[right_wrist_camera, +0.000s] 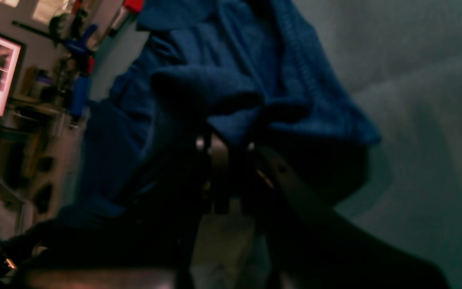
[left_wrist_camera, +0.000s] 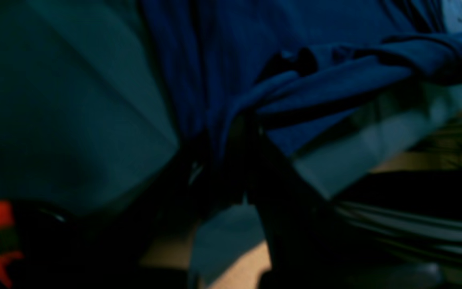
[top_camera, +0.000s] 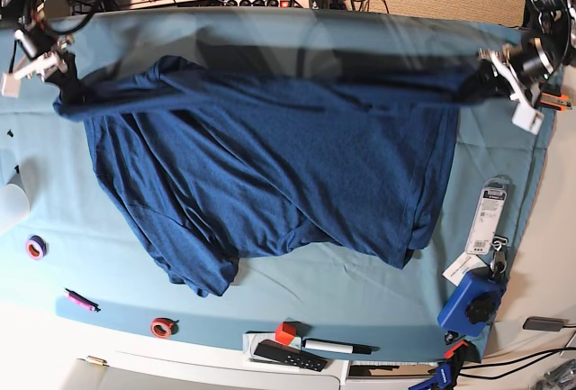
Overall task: Layout the t-shirt on the table in an organized manner, then fold the t-shirt properly
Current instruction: 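Lift the shirt edge with both grippers and pull it taut apart, then release the shirt with the left gripper and swing it over the shirt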
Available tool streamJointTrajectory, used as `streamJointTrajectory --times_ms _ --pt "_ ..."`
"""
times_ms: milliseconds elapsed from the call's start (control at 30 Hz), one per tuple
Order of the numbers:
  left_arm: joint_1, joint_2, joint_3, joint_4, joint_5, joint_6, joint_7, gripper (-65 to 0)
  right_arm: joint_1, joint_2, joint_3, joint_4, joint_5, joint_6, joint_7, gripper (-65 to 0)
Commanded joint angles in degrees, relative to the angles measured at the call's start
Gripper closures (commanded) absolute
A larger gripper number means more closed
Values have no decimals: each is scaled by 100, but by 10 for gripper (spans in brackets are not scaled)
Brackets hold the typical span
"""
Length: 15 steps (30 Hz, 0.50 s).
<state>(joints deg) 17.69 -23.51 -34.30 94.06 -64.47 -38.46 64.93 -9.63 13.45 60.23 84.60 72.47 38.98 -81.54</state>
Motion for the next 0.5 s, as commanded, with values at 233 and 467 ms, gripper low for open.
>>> streamJointTrajectory --times_ms 233,467 --pt "-396 -109 658 76 955 284 -850 0 297 144 -728 87 -1239 17 154 0" --pt "-813 -109 1655 68 2186 793 -1384 0 302 146 -1523 87 -2411 -332 944 0"
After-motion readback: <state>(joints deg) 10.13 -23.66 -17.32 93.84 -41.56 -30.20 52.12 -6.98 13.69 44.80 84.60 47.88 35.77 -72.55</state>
